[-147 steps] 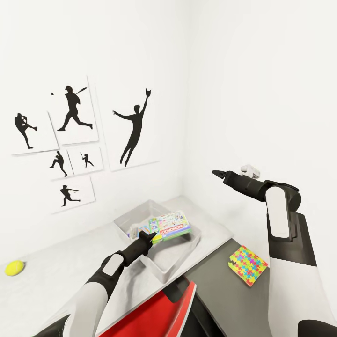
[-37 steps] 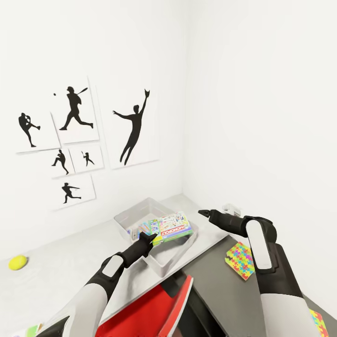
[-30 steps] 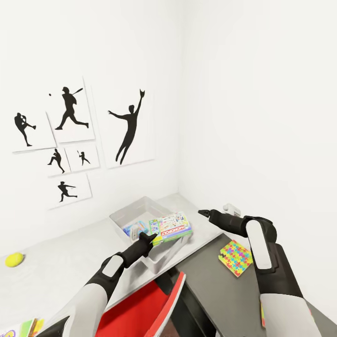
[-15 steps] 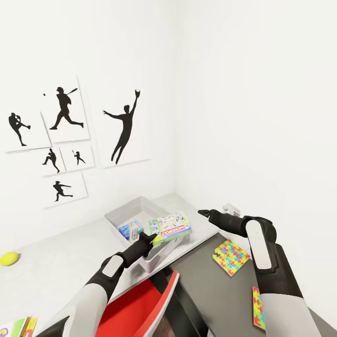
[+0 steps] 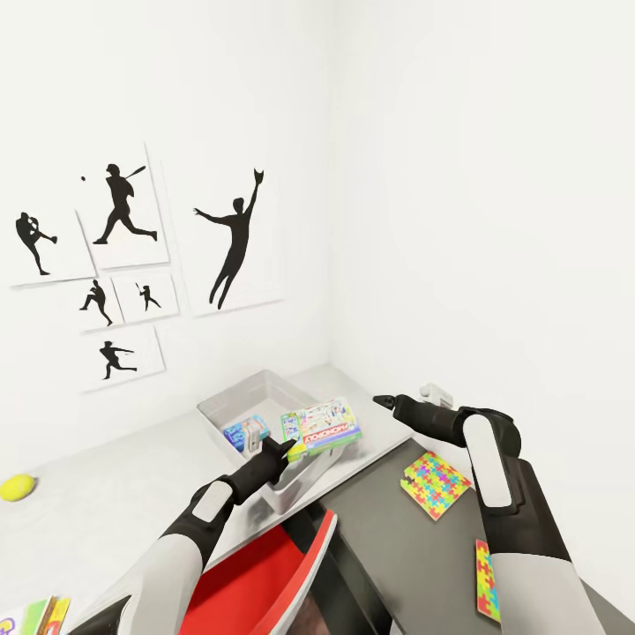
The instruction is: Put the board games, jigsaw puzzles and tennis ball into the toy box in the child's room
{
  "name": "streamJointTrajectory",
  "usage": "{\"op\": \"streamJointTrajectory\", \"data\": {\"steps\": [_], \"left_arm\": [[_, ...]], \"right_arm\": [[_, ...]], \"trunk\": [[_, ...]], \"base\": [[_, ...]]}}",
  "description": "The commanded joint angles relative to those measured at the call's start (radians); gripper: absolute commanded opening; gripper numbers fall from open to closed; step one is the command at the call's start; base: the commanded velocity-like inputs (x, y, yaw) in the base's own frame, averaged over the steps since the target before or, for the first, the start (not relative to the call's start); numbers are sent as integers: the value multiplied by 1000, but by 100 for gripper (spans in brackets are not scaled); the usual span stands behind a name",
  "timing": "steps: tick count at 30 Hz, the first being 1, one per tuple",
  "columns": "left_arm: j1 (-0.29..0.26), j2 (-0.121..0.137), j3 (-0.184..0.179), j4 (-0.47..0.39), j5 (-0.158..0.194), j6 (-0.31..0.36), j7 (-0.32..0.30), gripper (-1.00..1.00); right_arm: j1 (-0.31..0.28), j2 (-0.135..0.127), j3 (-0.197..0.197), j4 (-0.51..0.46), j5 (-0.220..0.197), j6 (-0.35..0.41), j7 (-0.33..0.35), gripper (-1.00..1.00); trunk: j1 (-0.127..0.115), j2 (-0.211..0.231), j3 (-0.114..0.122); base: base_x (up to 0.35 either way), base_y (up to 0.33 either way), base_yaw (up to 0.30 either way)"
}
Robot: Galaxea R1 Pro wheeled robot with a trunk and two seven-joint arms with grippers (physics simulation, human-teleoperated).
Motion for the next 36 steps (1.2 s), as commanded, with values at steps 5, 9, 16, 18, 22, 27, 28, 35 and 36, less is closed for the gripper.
{"op": "streamJointTrajectory", "data": {"steps": [5, 9, 16, 18, 22, 27, 28, 35, 36], "left_arm": [[0, -1, 6, 0, 4, 9, -7, -100], [0, -1, 8, 0, 5, 6, -8, -100], [0, -1, 10, 1, 15, 9, -8, -100], [0, -1, 10, 2, 31, 8, -8, -100], [0, -1, 10, 3, 71, 5, -8, -100], [0, -1, 10, 4, 108, 2, -7, -100], [1, -1, 10, 4, 113, 2, -7, -100], [1, -1, 10, 5, 123, 0, -7, -100], [1, -1, 10, 5, 123, 0, -7, -100]], "right_arm": [[-1, 1, -3, -1, -6, 5, -4, 100], [-1, 1, -3, -1, -6, 5, -4, 100], [-1, 1, -2, -1, -6, 5, -4, 100], [-1, 1, -3, -1, -6, 5, -4, 100], [-1, 1, -2, -1, -6, 5, -4, 100], [-1, 1, -2, -1, -6, 5, -4, 100], [-1, 1, -2, -1, -6, 5, -4, 100], [-1, 1, -2, -1, -6, 5, -4, 100], [-1, 1, -2, -1, -6, 5, -4, 100]], "trunk": [[0, -1, -1], [0, -1, -1], [0, -1, -1], [0, -1, -1], [0, -1, -1], [0, -1, -1], [0, -1, -1], [0, -1, -1], [0, -1, -1]], "base": [[0, 0, 0], [0, 0, 0], [0, 0, 0], [0, 0, 0], [0, 0, 0], [0, 0, 0], [0, 0, 0], [0, 0, 0], [0, 0, 0]]}}
